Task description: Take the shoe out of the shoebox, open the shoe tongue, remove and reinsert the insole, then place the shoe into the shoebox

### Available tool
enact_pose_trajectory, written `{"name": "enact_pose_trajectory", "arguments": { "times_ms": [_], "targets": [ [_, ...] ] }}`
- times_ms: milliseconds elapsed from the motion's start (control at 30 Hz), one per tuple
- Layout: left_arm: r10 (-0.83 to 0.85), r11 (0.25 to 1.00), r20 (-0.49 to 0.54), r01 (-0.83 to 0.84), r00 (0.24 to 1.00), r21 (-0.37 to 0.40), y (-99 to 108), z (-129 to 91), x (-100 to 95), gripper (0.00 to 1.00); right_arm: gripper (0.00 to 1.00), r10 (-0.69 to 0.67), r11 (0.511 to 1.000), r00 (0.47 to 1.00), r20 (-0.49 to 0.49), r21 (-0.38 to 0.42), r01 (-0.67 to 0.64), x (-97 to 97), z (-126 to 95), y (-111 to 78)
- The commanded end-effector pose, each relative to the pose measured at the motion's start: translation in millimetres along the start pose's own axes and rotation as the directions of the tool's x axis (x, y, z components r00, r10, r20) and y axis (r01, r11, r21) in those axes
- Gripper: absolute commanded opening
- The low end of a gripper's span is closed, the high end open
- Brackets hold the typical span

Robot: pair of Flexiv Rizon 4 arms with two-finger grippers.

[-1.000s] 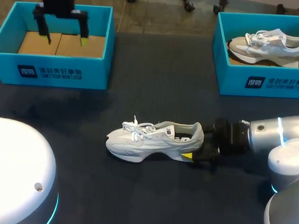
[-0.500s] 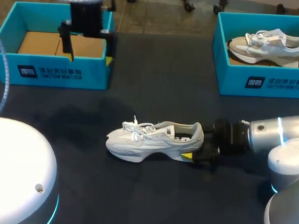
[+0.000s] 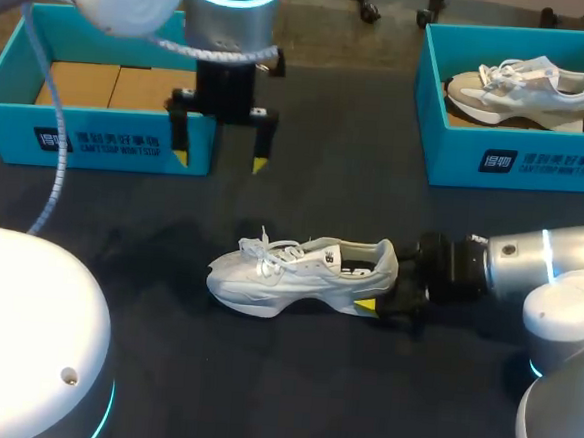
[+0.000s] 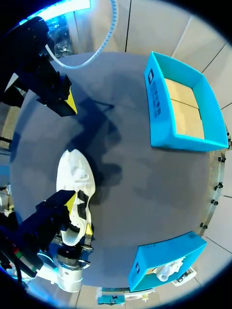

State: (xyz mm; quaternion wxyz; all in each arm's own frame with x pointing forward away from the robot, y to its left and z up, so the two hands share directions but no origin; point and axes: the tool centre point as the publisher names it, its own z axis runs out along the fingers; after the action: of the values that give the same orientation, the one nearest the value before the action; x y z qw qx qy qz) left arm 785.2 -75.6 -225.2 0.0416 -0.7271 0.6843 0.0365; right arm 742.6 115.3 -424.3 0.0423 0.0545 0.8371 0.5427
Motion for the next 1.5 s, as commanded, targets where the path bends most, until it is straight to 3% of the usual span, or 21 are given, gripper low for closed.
{"name": "enact_pose_trajectory", "arguments": {
  "times_ms": [33, 867, 1200, 1500],
  "targets": [
    [0.018, 1.000, 0.014, -0.018, 1.000, 0.010, 9, 10, 18.7, 1.00, 0.00, 0.000, 1.000, 1.000, 0.004, 0.003, 0.000, -1.4, 5, -1.7],
    [0.155, 0.988, -0.007, -0.155, 0.988, -0.006, 47, 48, 124.0, 1.00, 0.00, 0.000, 1.000, 1.000, 0.004, 0.003, 0.000, -1.4, 5, -1.7],
    [0.158, 0.987, -0.020, -0.159, 0.987, -0.022, 51, 71, 148.5, 1.00, 0.00, 0.000, 1.000, 1.000, 0.004, 0.003, 0.000, -1.4, 5, -1.7],
    [0.144, 0.989, 0.000, -0.144, 0.990, -0.042, 54, 94, 156.7, 1.00, 0.00, 0.000, 1.000, 1.000, 0.004, 0.003, 0.000, -1.4, 5, -1.7]
  ]
}}
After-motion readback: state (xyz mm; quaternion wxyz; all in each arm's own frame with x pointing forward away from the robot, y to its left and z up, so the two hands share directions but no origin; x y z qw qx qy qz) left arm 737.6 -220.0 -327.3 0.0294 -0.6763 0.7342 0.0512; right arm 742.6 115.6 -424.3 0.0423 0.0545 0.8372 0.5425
